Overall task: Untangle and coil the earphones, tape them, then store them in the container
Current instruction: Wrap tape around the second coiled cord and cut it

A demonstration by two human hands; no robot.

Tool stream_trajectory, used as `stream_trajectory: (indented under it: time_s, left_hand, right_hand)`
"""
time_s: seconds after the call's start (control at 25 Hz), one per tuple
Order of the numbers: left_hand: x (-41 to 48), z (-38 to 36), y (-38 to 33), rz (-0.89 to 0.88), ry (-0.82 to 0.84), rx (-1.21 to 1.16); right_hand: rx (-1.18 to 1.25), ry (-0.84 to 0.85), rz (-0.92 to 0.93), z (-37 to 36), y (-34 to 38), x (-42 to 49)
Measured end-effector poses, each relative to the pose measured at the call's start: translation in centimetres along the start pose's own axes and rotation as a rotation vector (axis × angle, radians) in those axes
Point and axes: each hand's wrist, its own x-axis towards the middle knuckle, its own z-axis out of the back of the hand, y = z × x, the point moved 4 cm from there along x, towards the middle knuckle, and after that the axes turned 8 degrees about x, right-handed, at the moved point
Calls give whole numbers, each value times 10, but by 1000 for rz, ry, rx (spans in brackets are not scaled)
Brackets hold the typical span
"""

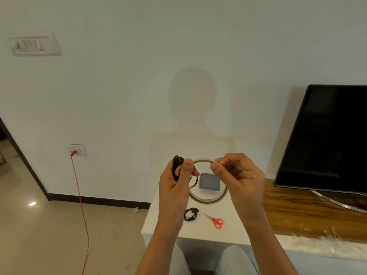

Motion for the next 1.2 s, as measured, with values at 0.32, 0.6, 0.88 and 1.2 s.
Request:
stream_trajectory:
  time_s: [0.32,0.6,0.88,1.2]
  left_hand:
    - [2,2,0,37,-27,-50]
    - [2,3,0,72,38,-24]
    - [20,12,-7,143,343,359]
    - [19,-3,-2,140,395,473]
  right_hand:
    - [-15,90,63,-5,6,1]
    - [-154,162,64,-6,10,5]
    - [-348,468,50,0,5,7]
    - [-586,602,-9,-4,14,7]
